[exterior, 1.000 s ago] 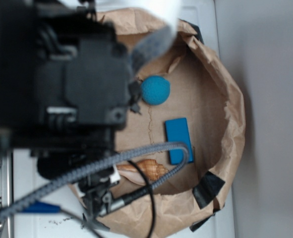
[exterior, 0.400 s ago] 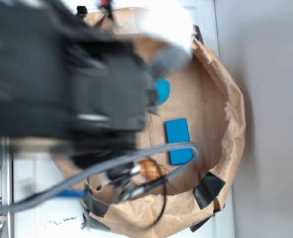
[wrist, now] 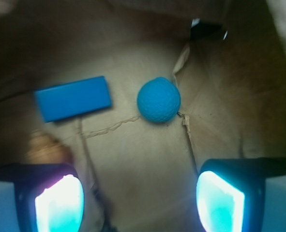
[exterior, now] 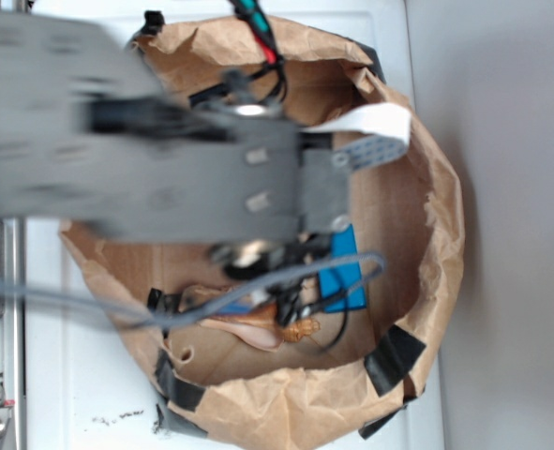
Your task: Grab the blue ball.
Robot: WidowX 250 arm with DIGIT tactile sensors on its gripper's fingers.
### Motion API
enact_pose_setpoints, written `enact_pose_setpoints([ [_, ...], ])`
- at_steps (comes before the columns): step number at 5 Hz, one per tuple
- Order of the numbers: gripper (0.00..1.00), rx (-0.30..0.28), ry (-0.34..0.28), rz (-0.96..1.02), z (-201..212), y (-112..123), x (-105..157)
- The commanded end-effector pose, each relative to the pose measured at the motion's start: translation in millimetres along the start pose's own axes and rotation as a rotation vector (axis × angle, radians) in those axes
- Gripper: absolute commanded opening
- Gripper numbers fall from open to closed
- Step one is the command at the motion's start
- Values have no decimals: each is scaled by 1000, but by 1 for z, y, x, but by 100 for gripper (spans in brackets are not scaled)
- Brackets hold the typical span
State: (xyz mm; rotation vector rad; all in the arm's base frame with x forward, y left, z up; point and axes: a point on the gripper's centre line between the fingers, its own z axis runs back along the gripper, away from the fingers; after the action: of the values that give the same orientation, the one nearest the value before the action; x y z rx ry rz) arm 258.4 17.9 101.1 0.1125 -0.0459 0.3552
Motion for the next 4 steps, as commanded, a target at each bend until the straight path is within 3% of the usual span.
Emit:
enact_pose_setpoints([
  [1,100,40,12,-14,-27,9,48],
  [2,100,63,7,-59,-34,13,53],
  [3,100,65,-62,-202,-37,16,57],
  [4,100,89,-91,-273,-43,18,65],
])
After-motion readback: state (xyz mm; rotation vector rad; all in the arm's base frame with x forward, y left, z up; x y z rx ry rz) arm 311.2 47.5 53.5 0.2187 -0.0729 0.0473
